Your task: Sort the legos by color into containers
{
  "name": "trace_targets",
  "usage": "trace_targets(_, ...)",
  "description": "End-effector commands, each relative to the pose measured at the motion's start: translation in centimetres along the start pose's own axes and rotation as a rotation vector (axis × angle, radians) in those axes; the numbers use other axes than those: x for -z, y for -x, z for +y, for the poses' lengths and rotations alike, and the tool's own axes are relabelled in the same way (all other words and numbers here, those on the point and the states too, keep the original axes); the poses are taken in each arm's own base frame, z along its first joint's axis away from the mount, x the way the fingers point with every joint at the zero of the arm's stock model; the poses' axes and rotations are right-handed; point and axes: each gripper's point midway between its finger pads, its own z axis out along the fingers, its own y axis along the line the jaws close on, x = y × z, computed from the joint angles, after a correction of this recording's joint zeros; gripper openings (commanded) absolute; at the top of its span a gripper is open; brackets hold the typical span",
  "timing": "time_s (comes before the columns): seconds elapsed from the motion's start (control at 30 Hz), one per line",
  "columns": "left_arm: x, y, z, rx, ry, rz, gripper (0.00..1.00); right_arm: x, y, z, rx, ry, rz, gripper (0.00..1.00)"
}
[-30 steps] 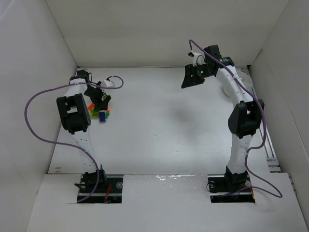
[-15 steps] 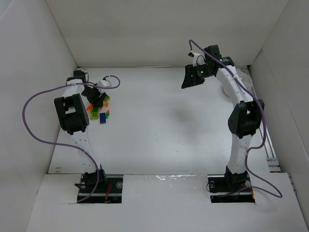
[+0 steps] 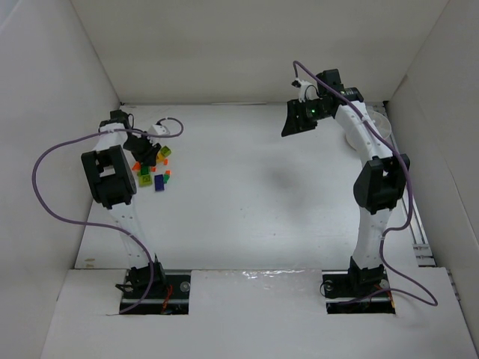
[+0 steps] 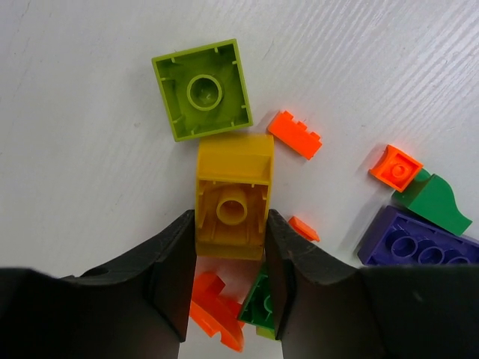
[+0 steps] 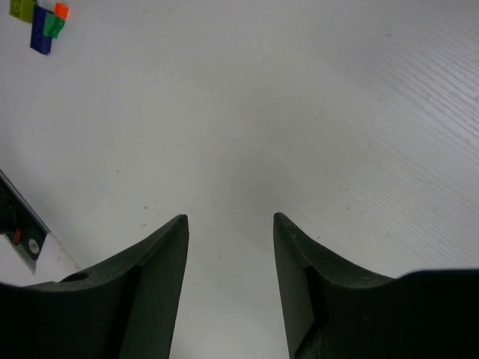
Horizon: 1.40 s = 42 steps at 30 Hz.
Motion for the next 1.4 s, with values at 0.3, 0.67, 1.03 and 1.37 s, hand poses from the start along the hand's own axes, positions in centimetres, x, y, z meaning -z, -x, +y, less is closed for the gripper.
trace_targets(0.3,3.8,3.5,-1.6,-0.049,0.013,-0.118,0.14,0.4,1.0,3.9,-0.091,0.204,-0.025,0.54)
trace_targets(0.67,10.0,15.8,-10.4,-0.138,-0.036,-0.481,0.11,1.3,3.1,10.9,-0.338,0.484,-0.04,0.5)
trace_targets(1.03,10.0,24.3,-20.6,-0.166,-0.193,-0.638,0.07,0.2,3.4,17.6,-0.323,0.51,-0.019,0.54)
trace_targets(1.37,11.0,26.7,-21.9,-0.186,-0.236,-0.681,0.07,-0.5,3.7,21.0,-0.242,0.491,-0.033,0.54)
